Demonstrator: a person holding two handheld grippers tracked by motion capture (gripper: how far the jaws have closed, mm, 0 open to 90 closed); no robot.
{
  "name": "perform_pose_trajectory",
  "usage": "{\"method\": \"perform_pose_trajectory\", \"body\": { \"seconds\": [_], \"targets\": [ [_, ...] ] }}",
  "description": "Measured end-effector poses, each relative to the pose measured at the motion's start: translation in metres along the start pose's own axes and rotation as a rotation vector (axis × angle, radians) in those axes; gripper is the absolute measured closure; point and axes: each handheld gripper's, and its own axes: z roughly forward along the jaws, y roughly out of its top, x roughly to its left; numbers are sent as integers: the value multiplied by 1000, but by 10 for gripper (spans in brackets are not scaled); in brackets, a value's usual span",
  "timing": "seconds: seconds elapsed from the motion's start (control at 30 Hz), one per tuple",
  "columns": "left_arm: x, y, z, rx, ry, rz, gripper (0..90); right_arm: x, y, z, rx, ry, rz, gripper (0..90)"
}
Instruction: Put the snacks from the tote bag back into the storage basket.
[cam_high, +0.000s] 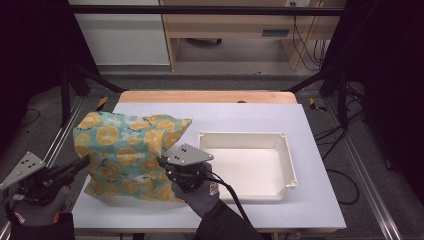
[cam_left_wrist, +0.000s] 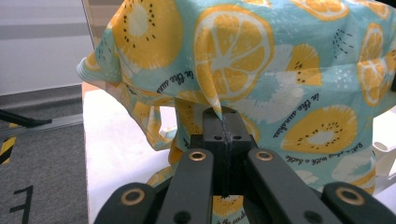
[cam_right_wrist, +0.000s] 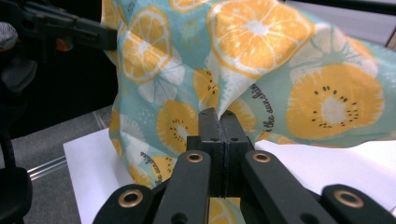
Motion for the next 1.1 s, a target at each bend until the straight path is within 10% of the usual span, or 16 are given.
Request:
{"method": "perform_pose_trajectory", "body": {
  "seconds": [1.1],
  "targets": [
    [-2, -16, 10, 58, -5, -6, 900, -3, -42, 32, 131, 4, 67, 900]
  ]
}}
